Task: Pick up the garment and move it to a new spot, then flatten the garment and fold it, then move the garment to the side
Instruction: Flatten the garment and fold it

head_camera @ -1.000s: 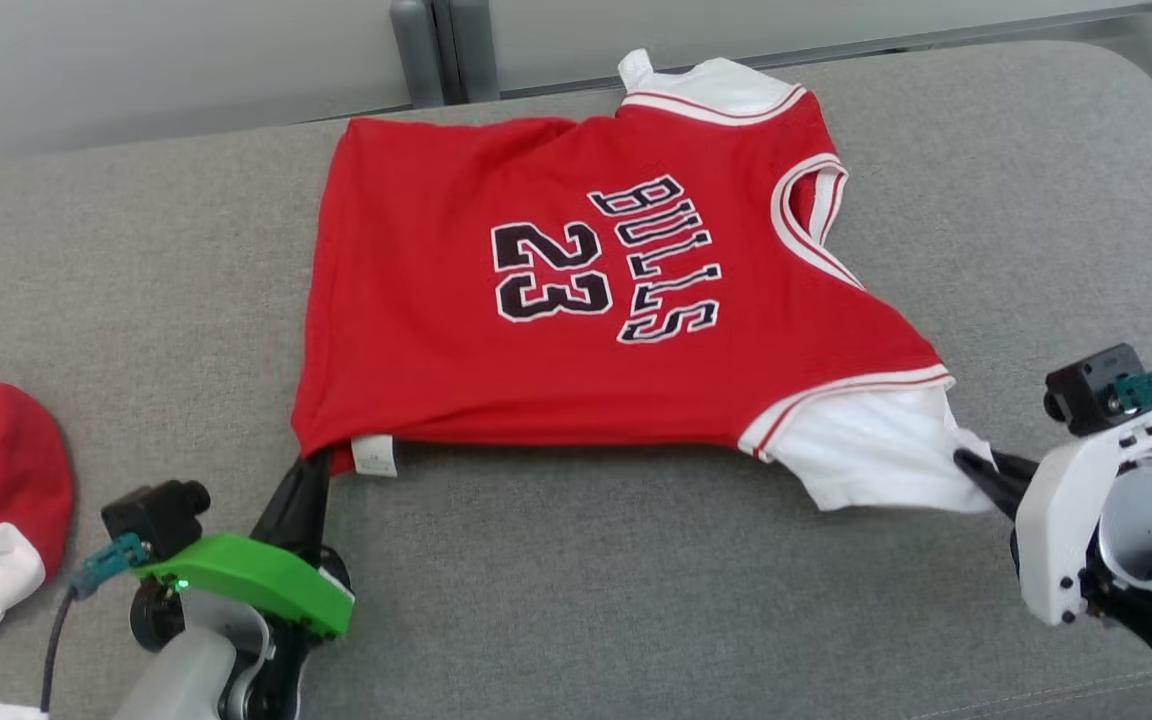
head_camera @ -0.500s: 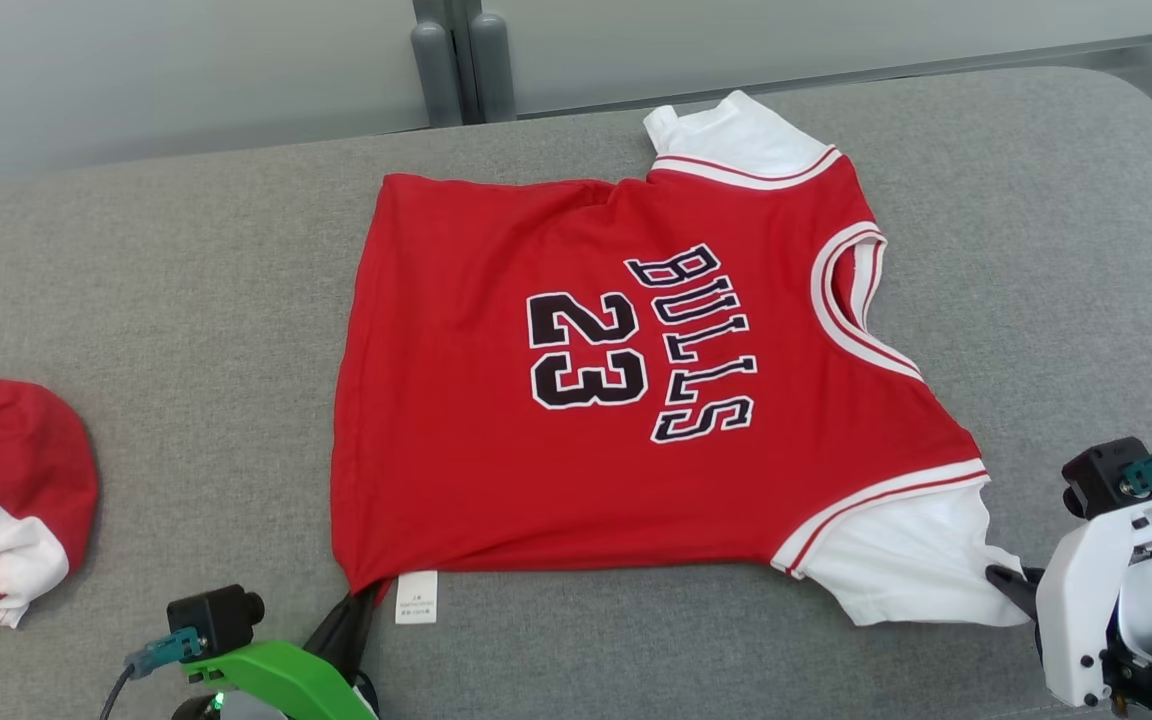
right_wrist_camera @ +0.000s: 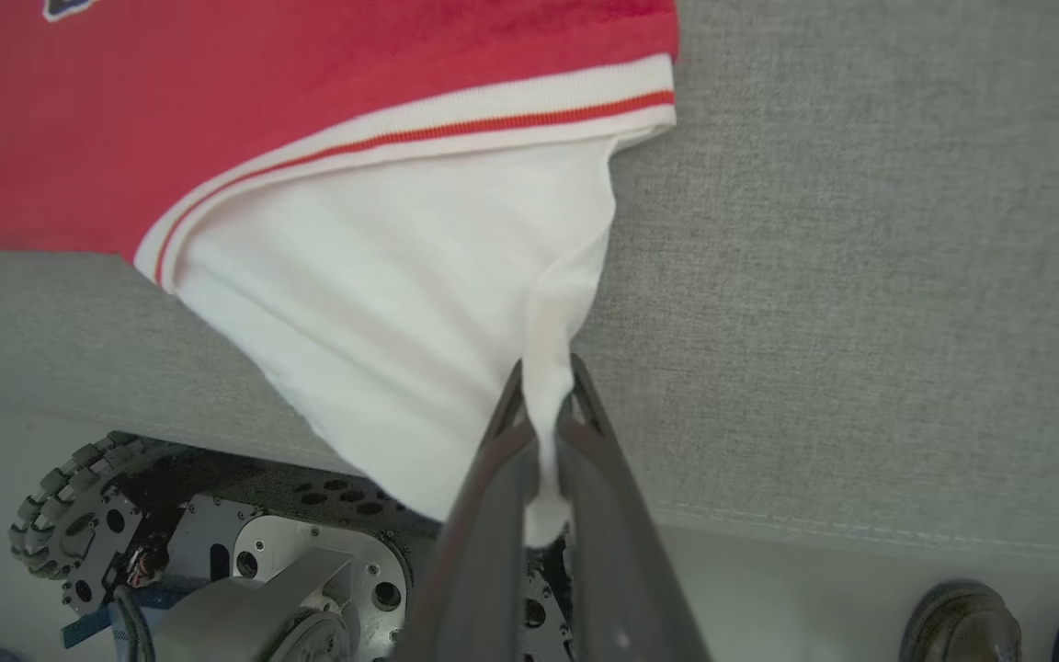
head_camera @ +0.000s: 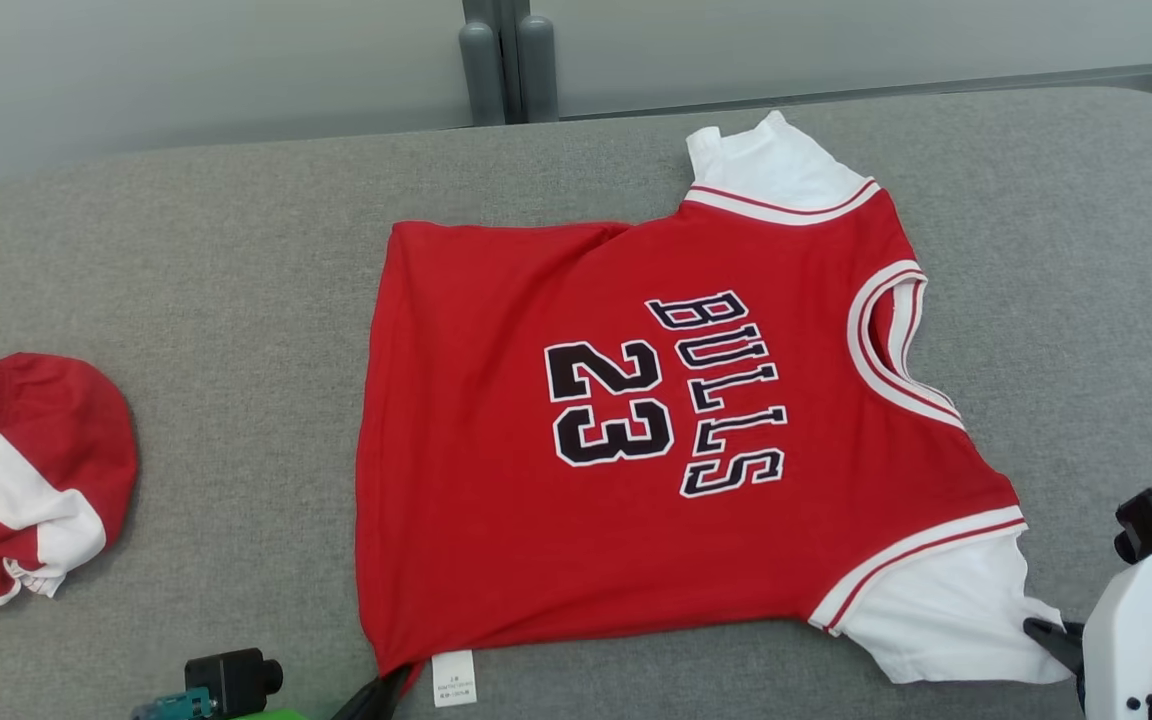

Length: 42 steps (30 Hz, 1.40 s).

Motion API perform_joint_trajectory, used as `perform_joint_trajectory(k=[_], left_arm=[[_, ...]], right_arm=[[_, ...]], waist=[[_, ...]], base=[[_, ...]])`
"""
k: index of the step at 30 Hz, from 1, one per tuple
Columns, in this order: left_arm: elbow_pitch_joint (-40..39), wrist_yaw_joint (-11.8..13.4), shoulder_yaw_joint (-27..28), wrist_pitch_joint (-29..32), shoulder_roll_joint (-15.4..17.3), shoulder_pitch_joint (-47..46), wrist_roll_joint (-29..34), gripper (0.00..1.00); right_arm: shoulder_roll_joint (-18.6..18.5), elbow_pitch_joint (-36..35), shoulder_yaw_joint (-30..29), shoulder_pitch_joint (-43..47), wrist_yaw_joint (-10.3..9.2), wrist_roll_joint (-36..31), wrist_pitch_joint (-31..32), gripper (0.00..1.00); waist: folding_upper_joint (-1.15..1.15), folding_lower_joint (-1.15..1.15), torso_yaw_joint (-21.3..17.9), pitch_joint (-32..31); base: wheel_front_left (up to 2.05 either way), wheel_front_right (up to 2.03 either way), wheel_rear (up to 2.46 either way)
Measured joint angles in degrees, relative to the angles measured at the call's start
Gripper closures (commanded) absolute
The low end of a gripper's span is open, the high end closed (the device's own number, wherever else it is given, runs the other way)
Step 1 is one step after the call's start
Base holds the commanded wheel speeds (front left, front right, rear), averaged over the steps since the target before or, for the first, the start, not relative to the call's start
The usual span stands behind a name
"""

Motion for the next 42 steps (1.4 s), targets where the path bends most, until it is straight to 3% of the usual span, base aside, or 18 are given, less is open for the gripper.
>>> perform_joint_trajectory(k=[5,13,22,32,42], left_arm=[[-4.3,0.0,0.5,0.9,1.8,1.4,-1.1,1.00],[-9.6,-1.3,1.6,1.5,1.4,-1.9,-4.6,1.00],[-8.3,-1.5,1.9,1.9,-1.5,-8.8,-5.4,1.00],[-0.9,3.0,1.5,2.3,-5.2,-16.5,-3.2,1.00],[3.0,3.5,1.4,1.5,-7.4,-19.3,-2.7,1.00]], right_arm=[[1.8,-3.9,-2.8,2.4,0.00,2.3,3.4,1.00],[2.7,-8.3,-4.6,-3.0,-0.01,4.4,-2.6,1.00],[0.7,-2.2,-0.9,-11.7,-0.01,4.9,-8.8,1.00],[-0.4,7.9,5.9,-23.0,-0.02,3.0,-18.9,1.00],[-0.2,17.7,10.2,-30.2,-0.02,1.1,-26.2,1.00]], waist=[[0.00,0.00,0.4,-0.1],[0.00,0.00,0.6,0.4],[0.00,0.00,1.2,2.1],[0.00,0.00,2.3,4.4],[0.00,0.00,3.0,5.8]], base=[[0.00,0.00,0.00],[0.00,0.00,0.00],[0.00,0.00,0.00],[0.00,0.00,0.00],[0.00,0.00,0.00]])
